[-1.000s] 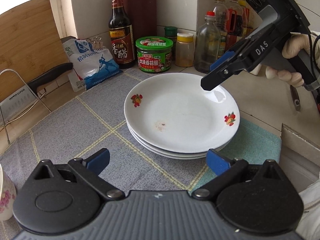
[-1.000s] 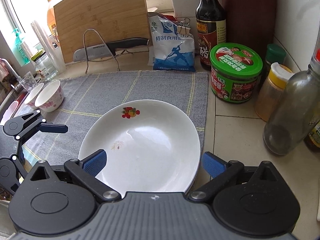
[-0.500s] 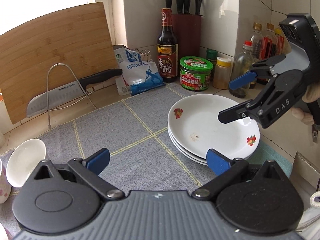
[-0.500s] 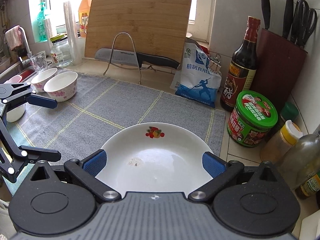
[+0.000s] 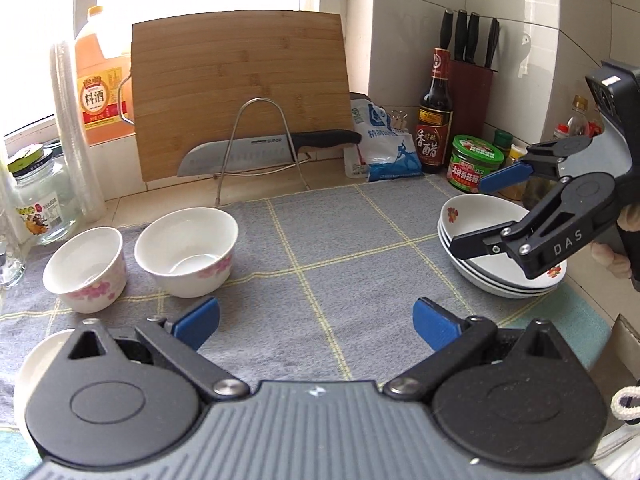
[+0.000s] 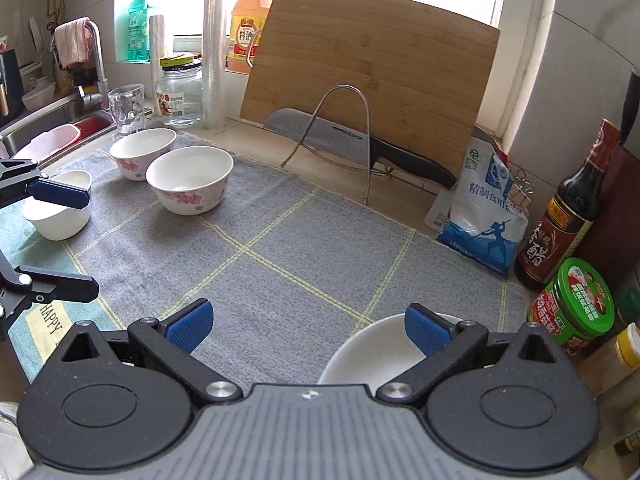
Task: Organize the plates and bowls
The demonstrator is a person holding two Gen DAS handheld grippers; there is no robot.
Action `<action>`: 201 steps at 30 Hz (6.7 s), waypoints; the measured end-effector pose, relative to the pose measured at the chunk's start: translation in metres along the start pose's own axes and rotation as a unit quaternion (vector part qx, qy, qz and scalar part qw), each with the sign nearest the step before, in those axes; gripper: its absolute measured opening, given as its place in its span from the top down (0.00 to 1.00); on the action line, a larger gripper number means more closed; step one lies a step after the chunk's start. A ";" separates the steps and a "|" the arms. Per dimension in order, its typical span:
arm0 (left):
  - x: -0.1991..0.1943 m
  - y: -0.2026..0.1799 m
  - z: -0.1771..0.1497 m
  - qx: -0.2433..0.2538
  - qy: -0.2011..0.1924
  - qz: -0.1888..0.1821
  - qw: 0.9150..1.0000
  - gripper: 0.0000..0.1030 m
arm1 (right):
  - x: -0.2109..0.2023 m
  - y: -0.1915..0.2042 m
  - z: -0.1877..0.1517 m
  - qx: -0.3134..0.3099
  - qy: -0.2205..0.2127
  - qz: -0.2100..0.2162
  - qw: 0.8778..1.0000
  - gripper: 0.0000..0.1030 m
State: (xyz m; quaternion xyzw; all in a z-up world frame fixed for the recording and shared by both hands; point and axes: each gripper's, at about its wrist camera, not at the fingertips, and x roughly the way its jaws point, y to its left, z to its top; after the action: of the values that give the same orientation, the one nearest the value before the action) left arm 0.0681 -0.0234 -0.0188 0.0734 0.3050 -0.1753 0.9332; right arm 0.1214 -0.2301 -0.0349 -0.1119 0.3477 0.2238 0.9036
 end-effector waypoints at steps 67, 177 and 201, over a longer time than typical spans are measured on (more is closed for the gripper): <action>-0.021 0.157 -0.092 -0.010 0.028 0.025 0.999 0.16 | 0.148 0.232 0.123 -0.101 0.068 0.224 0.967 0.32; -0.007 0.052 -0.028 0.054 0.055 -0.091 0.993 0.05 | 0.047 0.078 0.035 0.022 0.053 0.151 0.987 0.00; 0.056 0.113 -0.008 -0.034 0.007 0.061 0.998 0.03 | 0.071 0.074 0.092 -0.010 0.027 0.106 0.994 0.00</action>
State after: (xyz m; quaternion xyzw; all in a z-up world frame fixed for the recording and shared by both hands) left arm 0.1481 0.0673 -0.0554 0.0616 0.3125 -0.1074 0.9418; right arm 0.1856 -0.1095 -0.0190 -0.0892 0.3793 0.3184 0.8642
